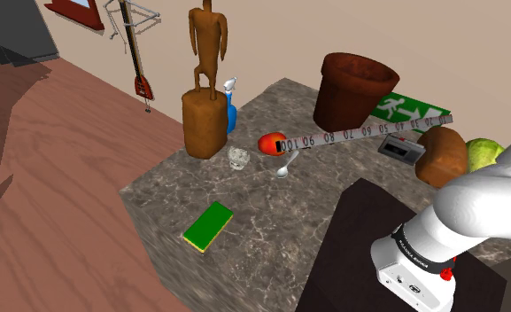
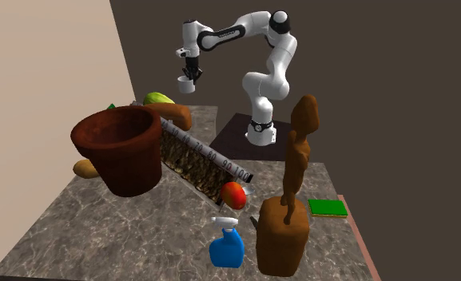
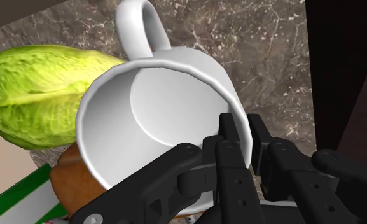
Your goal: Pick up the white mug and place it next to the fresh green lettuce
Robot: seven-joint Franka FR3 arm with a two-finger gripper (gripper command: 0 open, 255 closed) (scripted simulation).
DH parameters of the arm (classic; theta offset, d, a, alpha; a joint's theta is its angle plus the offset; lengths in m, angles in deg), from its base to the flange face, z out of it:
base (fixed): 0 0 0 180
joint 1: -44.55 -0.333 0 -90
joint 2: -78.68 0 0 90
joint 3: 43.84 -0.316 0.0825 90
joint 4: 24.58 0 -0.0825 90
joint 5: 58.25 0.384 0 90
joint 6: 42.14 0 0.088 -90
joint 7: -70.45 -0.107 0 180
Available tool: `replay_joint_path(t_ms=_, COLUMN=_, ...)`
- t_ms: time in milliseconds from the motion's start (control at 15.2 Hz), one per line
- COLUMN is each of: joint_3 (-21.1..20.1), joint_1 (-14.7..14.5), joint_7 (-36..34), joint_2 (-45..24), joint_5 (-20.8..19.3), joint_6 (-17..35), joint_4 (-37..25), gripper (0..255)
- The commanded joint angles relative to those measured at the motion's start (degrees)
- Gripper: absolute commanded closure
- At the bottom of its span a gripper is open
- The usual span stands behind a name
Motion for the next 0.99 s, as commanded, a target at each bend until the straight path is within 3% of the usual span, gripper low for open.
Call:
replay_joint_path(t_ms=0, joint_3=1.4, joint_1=-0.3, joint_7=-0.3, joint_2=0.0, joint_5=-0.9, joint_6=1.3, joint_4=0.7, gripper=255)
replay_joint_path(t_ms=924, joint_3=11.6, joint_1=-3.9, joint_7=-3.0, joint_2=-0.5, joint_5=-7.6, joint_6=9.8, joint_4=4.9, gripper=255)
